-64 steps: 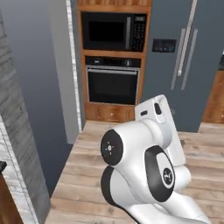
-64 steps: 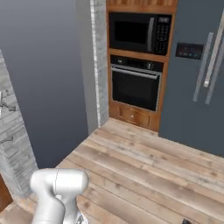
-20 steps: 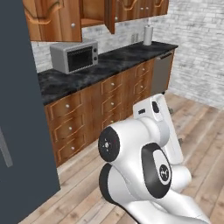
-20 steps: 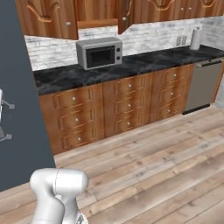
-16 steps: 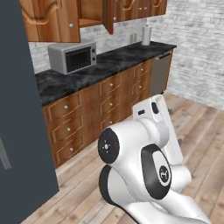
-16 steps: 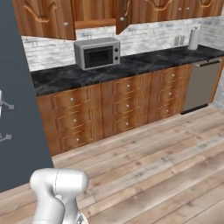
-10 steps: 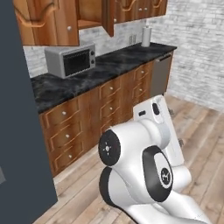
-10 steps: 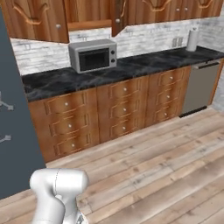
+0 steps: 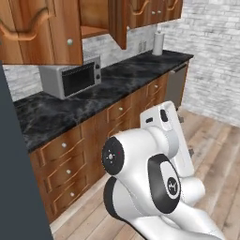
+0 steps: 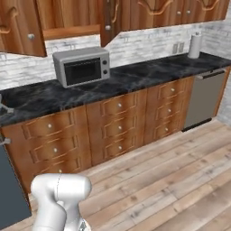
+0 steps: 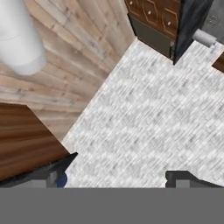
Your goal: Close all open cabinet doors.
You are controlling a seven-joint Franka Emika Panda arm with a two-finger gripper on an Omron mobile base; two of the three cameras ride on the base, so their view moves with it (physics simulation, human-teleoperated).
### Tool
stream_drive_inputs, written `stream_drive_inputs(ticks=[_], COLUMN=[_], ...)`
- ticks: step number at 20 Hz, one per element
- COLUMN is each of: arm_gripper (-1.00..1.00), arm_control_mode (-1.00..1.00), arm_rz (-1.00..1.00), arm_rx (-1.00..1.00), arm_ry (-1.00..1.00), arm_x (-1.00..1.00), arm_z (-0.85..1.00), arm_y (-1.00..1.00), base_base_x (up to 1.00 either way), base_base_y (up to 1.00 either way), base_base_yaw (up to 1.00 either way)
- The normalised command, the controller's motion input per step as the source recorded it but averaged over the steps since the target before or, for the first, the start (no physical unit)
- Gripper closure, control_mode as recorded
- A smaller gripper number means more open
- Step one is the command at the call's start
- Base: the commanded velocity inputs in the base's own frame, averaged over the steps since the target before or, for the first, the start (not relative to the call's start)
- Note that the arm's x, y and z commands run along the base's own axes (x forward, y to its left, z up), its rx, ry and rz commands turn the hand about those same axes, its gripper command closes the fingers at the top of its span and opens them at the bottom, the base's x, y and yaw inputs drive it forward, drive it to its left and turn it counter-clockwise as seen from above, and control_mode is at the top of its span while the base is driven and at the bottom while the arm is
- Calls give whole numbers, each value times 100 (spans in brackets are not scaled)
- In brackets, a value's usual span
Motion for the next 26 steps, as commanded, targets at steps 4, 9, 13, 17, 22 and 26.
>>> stream_drive_inputs(ticks=[4,9,13,17,22,26], arm_gripper=[-100,-100,-100,-100,-100,-100], arm_control_mode=[100,100,100,100,100,100], arm_rz=[0,0,0,0,0,0], arm_rx=[0,0,0,0,0,0], arm_ry=[0,0,0,0,0,0], arm_x=[0,0,0,0,0,0], arm_z=[0,0,0,0,0,0], arm_y=[0,0,0,0,0,0], base_base_x=[78,77,74,72,73,51], base_base_y=[-58,-42,-43,-38,-14,0], base_base_yaw=[9,9,25,32,34,36])
